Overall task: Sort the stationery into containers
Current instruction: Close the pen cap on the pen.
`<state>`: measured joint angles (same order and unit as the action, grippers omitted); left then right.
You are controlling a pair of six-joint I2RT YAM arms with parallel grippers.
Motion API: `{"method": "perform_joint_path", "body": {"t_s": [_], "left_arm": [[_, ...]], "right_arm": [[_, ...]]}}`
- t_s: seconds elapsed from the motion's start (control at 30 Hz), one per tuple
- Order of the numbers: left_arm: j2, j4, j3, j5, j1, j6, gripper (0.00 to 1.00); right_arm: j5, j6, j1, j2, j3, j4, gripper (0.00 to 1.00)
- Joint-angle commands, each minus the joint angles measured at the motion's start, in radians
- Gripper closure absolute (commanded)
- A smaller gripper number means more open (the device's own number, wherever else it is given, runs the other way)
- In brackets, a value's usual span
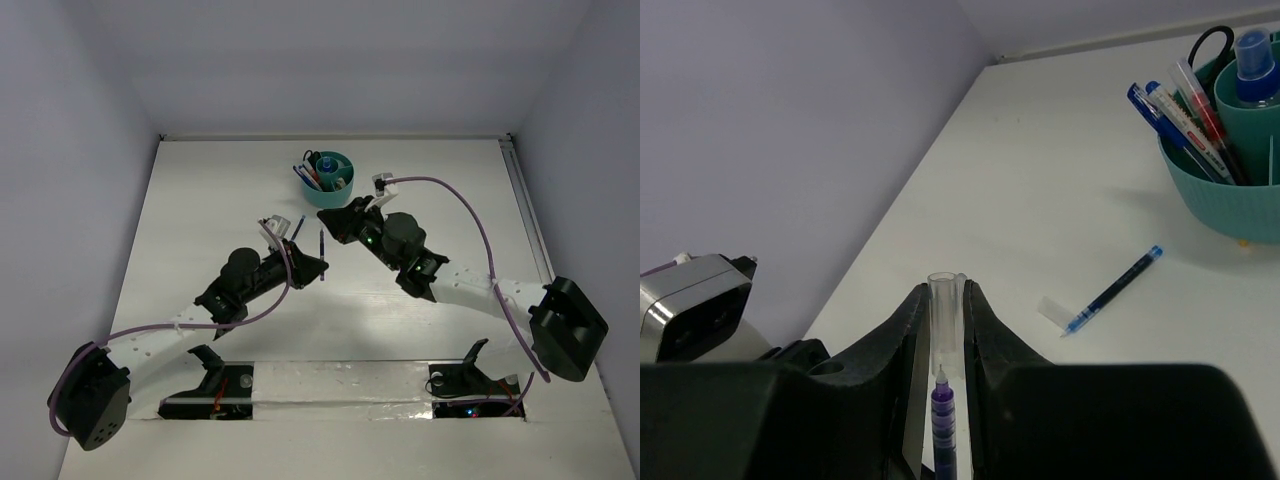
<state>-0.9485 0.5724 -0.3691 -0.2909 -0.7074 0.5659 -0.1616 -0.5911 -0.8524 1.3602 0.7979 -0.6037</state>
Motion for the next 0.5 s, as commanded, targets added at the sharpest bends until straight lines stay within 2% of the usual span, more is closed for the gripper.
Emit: {"method": "perform_joint_path", "body": {"t_s": [0.0, 0.47], "left_arm": [[0.024, 0.029, -0.014, 0.012, -0.006, -0.014, 1.00], [0.060, 0.003, -0.059, 0.012, -0.006, 0.003, 1.00]], "right_arm": [[-0.013, 0.011, -0.019, -0.003, 0.008, -0.073, 1.00], [-0.046, 0.051, -0.057, -0.024, -0.072, -0.117, 1.00]]}}
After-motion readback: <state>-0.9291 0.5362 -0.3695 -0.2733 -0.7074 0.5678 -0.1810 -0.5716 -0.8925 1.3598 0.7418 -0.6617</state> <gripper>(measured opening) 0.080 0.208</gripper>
